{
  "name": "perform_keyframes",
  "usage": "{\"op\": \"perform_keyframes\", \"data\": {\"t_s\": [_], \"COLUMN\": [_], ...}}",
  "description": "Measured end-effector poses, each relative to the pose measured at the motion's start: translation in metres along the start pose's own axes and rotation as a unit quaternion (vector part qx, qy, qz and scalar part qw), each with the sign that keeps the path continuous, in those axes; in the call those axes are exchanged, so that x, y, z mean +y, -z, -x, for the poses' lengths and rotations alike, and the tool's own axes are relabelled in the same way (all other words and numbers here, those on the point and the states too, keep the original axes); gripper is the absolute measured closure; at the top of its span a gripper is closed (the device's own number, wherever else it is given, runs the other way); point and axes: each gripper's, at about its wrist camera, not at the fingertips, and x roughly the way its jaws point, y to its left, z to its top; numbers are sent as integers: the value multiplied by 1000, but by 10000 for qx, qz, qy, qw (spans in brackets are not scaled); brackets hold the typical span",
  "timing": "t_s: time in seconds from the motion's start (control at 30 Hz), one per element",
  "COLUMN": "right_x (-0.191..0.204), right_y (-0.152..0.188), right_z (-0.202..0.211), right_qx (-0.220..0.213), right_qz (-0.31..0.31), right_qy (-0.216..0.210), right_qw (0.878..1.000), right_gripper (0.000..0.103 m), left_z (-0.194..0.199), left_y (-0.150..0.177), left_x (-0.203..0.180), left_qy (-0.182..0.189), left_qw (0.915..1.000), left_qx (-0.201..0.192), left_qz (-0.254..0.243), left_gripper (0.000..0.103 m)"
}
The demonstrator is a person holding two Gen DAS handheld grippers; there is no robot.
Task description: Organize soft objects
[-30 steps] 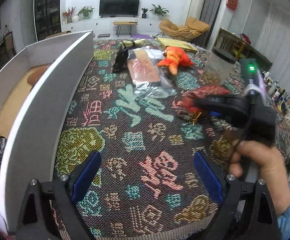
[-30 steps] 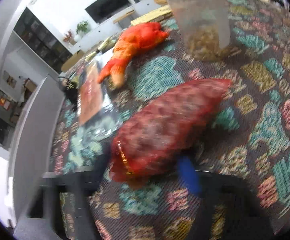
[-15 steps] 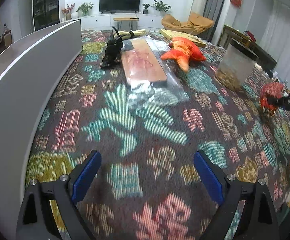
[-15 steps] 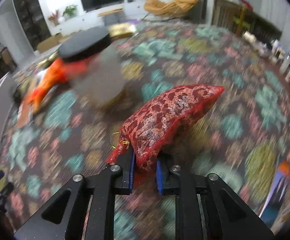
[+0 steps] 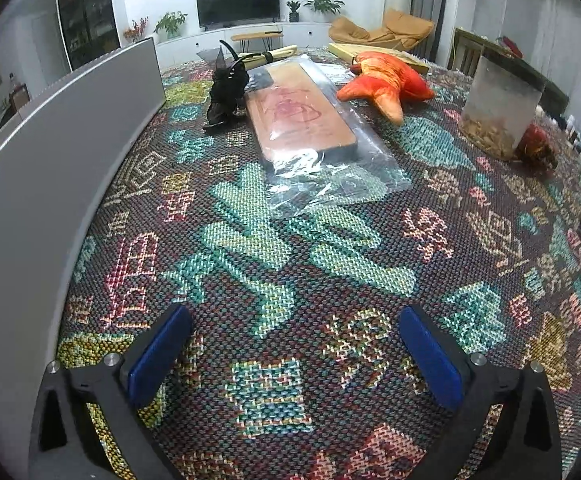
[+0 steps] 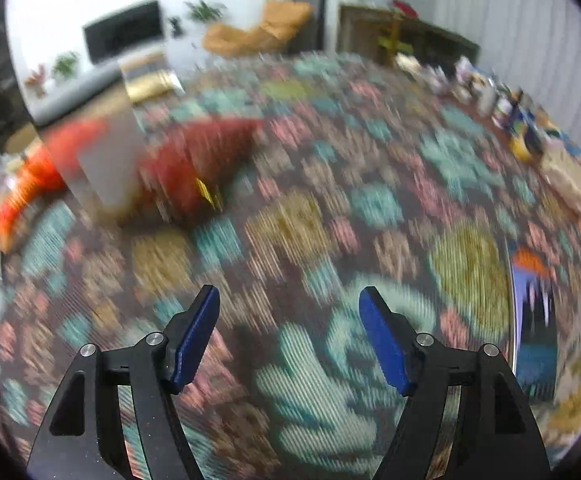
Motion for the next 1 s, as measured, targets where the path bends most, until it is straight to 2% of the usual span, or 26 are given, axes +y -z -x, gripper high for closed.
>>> {"op": "perform_keyframes", "data": {"t_s": [0.1,0.3,1.0], "right_x": [-4,-12,-10], "right_y": [2,3,4], "right_z": [-1,-7,-7], "right_qx": [-77,-173,-171], "right_qz": [-110,-252,-216], "right_qy": [33,-79,-11], "right_qw": [9999,9995,9996], "right_gripper": [27,17,14], "left_z": [-1,-1,0], "left_y": [0,0,0], "left_x": [-1,-1,-2], "left_qy": [-24,-32,-31], "left_qw": [10000,10000,10000], "left_qx": [4,4,3], "left_qz": [-19,-26,-24], "left_gripper": [0,0,0]}}
